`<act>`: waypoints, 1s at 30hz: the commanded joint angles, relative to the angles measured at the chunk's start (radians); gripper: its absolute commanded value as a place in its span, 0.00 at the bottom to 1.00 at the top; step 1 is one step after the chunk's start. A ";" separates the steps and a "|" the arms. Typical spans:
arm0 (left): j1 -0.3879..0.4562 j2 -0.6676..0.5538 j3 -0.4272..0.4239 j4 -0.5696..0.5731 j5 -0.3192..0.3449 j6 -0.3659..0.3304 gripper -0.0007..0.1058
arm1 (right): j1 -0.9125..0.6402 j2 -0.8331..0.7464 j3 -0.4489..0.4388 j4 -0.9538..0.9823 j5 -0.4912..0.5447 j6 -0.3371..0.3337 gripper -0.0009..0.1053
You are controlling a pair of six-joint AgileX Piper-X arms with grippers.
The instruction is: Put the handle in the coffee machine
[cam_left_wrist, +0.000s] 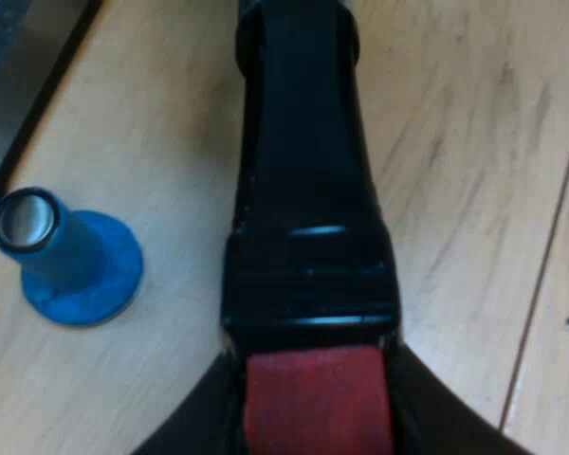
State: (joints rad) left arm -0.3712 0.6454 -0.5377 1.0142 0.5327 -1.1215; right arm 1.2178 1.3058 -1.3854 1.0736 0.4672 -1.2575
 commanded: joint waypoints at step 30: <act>0.544 0.066 -0.050 0.035 0.219 0.230 0.01 | 0.259 0.003 0.284 -0.667 0.501 -0.034 0.82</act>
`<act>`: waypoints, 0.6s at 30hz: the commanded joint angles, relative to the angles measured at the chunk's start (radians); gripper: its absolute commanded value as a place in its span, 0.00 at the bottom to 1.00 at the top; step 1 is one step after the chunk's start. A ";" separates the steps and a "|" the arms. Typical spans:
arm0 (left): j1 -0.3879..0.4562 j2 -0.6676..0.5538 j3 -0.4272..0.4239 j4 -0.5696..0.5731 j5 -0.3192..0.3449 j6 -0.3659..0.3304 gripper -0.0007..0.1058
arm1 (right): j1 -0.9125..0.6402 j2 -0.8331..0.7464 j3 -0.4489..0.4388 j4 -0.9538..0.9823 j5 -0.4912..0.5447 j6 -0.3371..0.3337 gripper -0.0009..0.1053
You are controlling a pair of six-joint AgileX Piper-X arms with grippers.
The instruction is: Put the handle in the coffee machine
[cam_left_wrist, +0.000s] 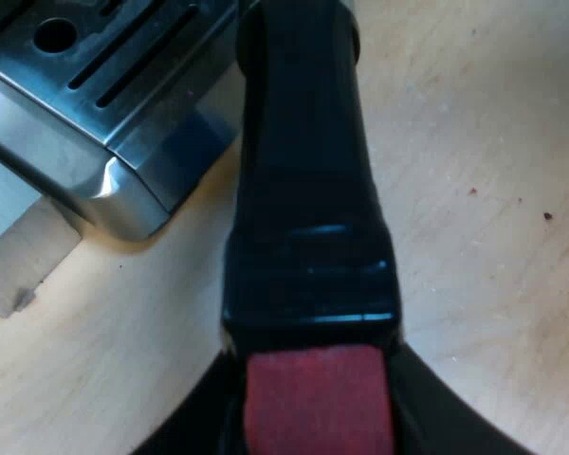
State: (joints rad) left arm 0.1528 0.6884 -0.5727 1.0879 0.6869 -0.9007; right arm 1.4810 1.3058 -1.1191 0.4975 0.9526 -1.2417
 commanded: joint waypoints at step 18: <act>0.127 0.257 -0.086 -0.100 0.106 0.203 0.01 | -0.046 0.215 0.035 -0.557 0.186 -0.266 0.82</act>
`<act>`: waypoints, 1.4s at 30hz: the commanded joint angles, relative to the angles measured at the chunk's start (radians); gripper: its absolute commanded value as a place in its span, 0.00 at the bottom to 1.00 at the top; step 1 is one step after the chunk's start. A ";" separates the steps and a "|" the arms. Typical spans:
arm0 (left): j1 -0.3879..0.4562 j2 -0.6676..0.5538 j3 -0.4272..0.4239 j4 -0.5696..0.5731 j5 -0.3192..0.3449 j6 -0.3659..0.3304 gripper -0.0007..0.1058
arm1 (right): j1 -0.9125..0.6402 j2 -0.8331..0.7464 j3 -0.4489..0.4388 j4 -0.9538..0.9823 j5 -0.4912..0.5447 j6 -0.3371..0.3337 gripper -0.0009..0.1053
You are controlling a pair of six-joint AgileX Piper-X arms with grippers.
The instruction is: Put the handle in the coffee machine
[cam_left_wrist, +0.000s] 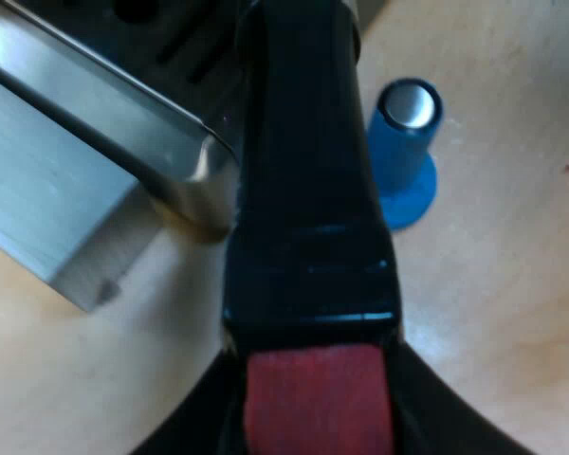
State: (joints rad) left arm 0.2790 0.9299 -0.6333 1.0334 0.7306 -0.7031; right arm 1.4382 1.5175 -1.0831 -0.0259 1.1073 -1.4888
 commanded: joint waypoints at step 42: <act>-0.055 0.345 -0.166 -0.161 0.225 0.131 0.01 | -0.102 0.140 -0.001 -0.292 0.033 -0.191 0.82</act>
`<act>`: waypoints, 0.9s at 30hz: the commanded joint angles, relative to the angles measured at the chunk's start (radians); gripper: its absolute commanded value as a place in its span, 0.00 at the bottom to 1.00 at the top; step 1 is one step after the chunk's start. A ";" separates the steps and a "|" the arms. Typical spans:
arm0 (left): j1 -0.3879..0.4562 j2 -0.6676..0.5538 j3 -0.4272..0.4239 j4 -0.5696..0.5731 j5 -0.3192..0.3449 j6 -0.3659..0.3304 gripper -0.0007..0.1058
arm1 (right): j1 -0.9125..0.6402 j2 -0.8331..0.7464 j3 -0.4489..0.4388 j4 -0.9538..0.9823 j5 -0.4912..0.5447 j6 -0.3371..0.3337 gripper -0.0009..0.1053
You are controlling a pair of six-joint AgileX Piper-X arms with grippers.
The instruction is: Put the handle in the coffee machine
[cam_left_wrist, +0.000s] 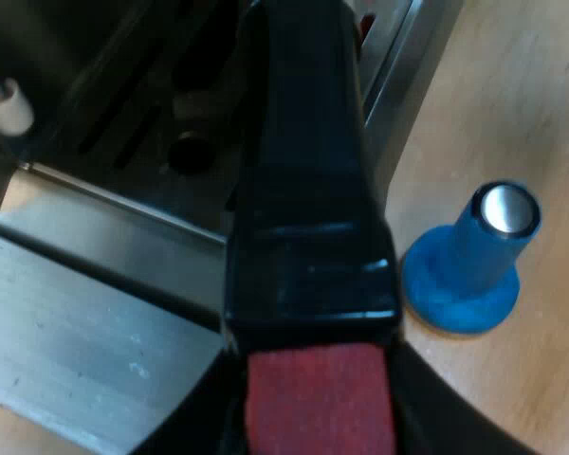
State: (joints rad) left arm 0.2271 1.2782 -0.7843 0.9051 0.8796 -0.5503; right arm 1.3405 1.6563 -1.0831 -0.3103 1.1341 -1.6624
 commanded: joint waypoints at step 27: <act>-0.092 0.022 -0.017 -0.194 0.005 -0.195 0.01 | -0.002 0.001 -0.001 -0.007 0.007 -0.018 0.82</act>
State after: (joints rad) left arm 0.1375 1.2976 -0.7843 0.7248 0.8801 -0.7388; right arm 1.3405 1.6563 -1.0831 -0.3103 1.1341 -1.6645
